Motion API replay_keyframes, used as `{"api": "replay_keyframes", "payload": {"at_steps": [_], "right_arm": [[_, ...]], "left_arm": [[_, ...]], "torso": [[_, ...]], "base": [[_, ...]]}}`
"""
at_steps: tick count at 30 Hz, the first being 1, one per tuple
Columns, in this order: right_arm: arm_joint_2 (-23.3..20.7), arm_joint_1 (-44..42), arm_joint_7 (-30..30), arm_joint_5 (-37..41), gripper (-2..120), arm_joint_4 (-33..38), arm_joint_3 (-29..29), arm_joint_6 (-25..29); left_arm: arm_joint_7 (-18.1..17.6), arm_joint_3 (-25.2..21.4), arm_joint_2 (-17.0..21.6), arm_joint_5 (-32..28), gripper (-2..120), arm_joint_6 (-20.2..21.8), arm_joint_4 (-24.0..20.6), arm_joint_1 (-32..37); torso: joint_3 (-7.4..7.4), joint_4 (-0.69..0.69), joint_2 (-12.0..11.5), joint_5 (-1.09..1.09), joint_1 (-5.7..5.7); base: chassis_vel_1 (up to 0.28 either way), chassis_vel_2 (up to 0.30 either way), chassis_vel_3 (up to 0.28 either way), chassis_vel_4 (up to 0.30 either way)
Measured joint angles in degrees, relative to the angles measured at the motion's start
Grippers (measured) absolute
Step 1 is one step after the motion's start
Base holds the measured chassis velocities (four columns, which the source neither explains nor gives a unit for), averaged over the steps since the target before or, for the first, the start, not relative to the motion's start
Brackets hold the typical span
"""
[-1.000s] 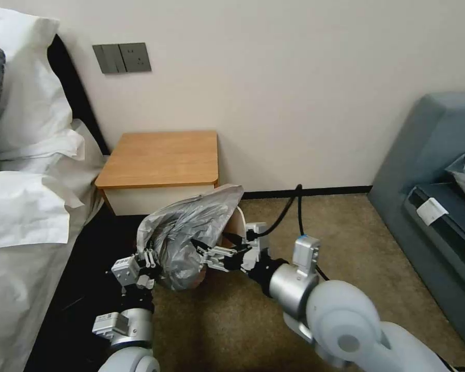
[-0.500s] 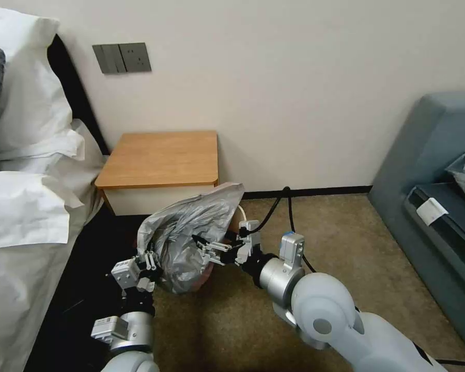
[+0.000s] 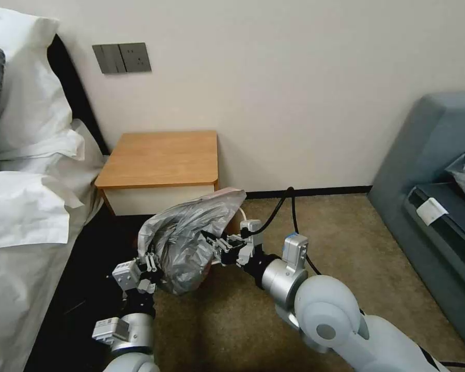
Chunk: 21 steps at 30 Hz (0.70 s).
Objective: Pick up the garbage bag from the table and place it over the trash can.
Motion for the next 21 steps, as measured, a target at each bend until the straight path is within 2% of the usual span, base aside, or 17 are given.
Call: {"api": "replay_keyframes", "payload": {"at_steps": [2,13,21], "right_arm": [[0.0,-0.1,-0.1,-0.4,0,0.0,0.0,0.0],[-0.3,-0.7,-0.2,-1.4,0,1.5,0.0,-0.2],[-3.2,-3.9,-0.4,-3.3,0,3.9,2.9,-2.0]], "left_arm": [[0.0,-0.1,0.1,-0.1,7,0.0,0.0,0.0],[-0.1,-0.2,0.3,-0.2,7,0.0,-0.1,0.0],[-0.6,-1.0,0.7,-1.9,7,0.4,-0.5,-0.6]], "torso": [[0.00,0.00,0.0,0.00,0.00],[0.00,0.00,0.0,0.00,0.00],[0.00,0.00,0.0,0.00,0.00]], "base": [[0.000,0.000,0.000,0.000],[0.000,0.000,0.000,0.000],[0.000,0.000,0.000,0.000]]}}
